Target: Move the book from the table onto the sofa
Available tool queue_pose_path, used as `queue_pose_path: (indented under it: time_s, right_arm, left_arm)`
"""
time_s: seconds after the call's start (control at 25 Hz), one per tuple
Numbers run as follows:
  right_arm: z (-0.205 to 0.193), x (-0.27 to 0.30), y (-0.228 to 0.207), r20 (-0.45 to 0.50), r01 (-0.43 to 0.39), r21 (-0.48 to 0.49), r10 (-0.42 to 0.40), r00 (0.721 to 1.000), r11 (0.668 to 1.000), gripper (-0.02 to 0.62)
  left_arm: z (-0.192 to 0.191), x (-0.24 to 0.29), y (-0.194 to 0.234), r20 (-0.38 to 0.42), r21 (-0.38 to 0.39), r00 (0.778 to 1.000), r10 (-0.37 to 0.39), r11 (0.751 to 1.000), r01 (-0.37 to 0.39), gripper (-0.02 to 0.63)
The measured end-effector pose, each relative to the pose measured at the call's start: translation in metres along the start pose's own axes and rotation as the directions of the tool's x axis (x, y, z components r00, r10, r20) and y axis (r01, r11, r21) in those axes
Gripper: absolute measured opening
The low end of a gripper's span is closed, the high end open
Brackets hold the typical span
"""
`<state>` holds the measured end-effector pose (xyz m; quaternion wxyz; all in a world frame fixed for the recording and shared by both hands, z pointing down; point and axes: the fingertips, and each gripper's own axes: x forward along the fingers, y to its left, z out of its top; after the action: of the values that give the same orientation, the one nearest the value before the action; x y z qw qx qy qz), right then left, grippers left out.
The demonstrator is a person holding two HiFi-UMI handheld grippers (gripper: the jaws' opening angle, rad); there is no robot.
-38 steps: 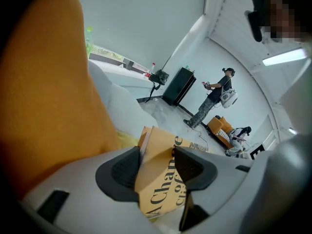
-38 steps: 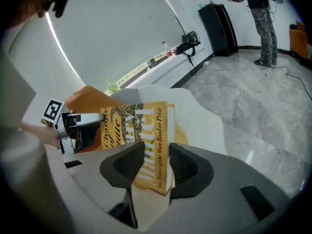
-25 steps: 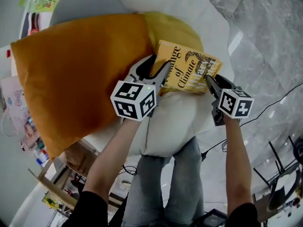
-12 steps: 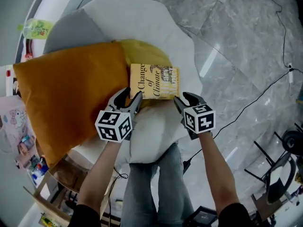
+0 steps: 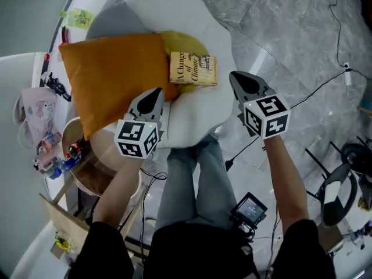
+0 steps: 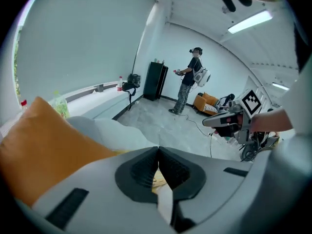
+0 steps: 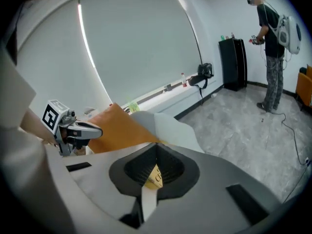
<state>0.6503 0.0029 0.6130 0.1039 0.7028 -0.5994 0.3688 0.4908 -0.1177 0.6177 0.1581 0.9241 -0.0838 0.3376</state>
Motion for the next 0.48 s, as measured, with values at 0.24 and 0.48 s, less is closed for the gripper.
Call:
queue_pose_path:
  time_s: [0.24, 0.48]
  right_arm:
    - [0.1, -0.111, 0.048, 0.123, -0.006, -0.113, 0.02, 0.992, 0.994, 0.014]
    - [0.168, -0.214, 0.097, 0.243, 0.033, -0.176, 0.011, 0.97, 0.984, 0.014]
  left_arm:
    - [0.083, -0.117, -0.048, 0.114, 0.071, 0.993, -0.005, 0.997, -0.003, 0.014]
    - [0.153, -0.228, -0.092, 0.277, 0.136, 0.961, 0.008, 0.99, -0.048, 0.014]
